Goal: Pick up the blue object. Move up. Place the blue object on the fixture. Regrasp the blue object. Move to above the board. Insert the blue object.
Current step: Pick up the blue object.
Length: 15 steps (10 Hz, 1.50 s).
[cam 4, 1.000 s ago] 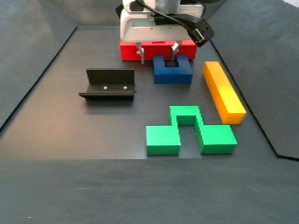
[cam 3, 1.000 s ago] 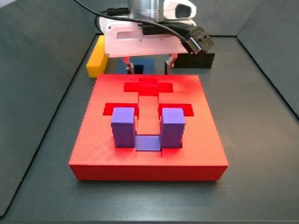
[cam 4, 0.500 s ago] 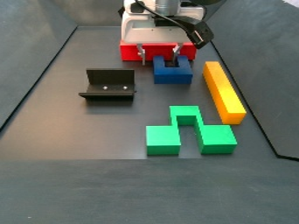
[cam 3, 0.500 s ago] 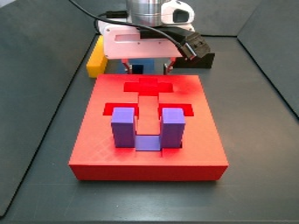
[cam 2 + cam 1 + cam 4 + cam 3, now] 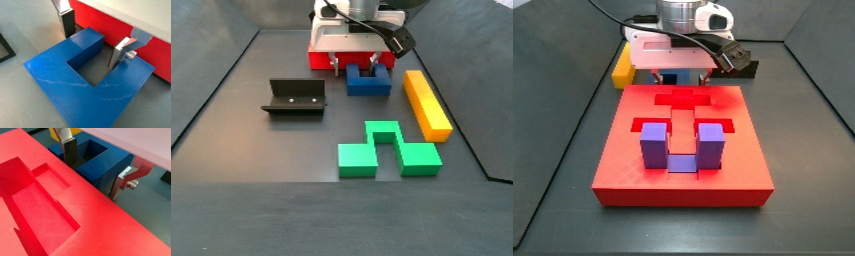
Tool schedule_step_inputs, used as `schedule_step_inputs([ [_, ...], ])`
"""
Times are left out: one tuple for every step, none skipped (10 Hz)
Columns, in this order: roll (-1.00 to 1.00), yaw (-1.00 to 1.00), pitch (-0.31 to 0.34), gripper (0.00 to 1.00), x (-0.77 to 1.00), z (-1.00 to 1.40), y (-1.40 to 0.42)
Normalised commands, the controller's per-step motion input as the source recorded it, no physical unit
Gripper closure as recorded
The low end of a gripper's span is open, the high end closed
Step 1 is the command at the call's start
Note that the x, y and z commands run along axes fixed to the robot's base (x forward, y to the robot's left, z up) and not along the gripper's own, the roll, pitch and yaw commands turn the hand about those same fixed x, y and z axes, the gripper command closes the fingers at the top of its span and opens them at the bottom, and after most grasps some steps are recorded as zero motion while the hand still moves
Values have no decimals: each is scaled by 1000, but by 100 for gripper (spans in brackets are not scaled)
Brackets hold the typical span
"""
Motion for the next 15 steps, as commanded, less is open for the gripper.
schedule_step_inputs([
  [87,-31,0,0,0,-54,-34],
  [96,-9,0,0,0,-60,-77],
  [67,0,0,0,0,0,-14],
  [0,0,0,0,0,0,0],
  [0,0,0,100,0,0,0],
  [0,0,0,100,0,0,0],
  [0,0,0,100,0,0,0],
  [0,0,0,100,0,0,0],
  [0,0,0,100,0,0,0],
  [0,0,0,100,0,0,0],
  [0,0,0,100,0,0,0],
  [0,0,0,100,0,0,0],
  [0,0,0,100,0,0,0],
  [0,0,0,100,0,0,0],
  [0,0,0,100,0,0,0],
])
